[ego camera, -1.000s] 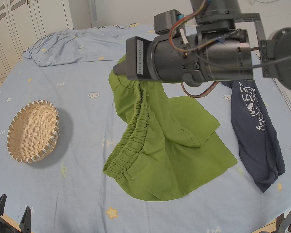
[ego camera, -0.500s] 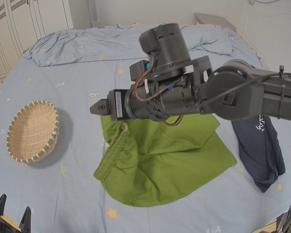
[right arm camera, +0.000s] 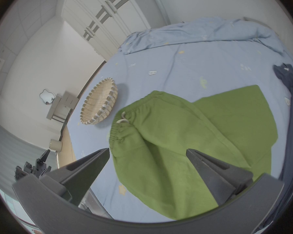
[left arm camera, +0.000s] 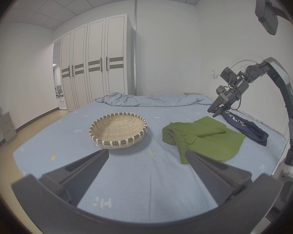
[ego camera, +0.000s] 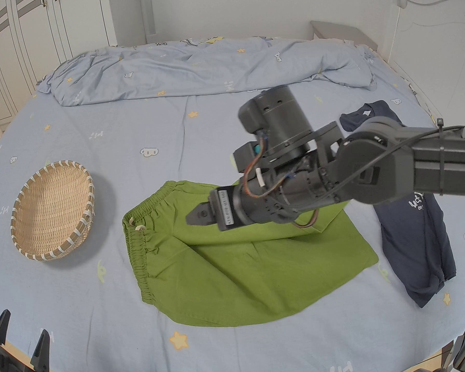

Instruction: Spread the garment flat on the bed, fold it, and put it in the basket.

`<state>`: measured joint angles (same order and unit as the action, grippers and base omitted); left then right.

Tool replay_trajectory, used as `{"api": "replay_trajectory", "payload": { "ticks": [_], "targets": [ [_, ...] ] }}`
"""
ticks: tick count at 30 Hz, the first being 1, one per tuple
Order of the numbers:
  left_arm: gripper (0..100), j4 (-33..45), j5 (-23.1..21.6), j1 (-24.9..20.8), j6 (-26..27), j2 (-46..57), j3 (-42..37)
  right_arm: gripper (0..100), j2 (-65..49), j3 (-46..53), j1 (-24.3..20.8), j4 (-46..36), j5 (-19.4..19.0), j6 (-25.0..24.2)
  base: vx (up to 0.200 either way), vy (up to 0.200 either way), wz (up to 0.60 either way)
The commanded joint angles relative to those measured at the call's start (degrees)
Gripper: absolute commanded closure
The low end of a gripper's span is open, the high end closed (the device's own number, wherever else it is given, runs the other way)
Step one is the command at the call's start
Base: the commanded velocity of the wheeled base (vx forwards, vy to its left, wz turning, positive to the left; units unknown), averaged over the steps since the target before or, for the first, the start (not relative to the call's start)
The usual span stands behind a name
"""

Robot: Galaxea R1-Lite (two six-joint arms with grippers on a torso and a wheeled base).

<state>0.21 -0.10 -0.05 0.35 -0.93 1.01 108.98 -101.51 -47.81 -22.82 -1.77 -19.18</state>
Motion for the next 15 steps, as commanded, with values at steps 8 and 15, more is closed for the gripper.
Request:
{"api": "replay_trajectory", "payload": {
  "ticks": [8, 15],
  "targets": [
    [0, -6.27, 0.10, -0.65, -15.47, -1.53, 16.48, 0, -14.59, 26.01, 14.94, 13.94, -4.47, -1.30, 0.000, 0.000, 0.00],
    [0, 13.42, -10.80, -5.93, -21.54, -18.15, 35.55, 0, -18.81, 34.19, 20.21, 18.87, -6.58, -2.01, 0.000, 0.000, 0.00]
  ]
}}
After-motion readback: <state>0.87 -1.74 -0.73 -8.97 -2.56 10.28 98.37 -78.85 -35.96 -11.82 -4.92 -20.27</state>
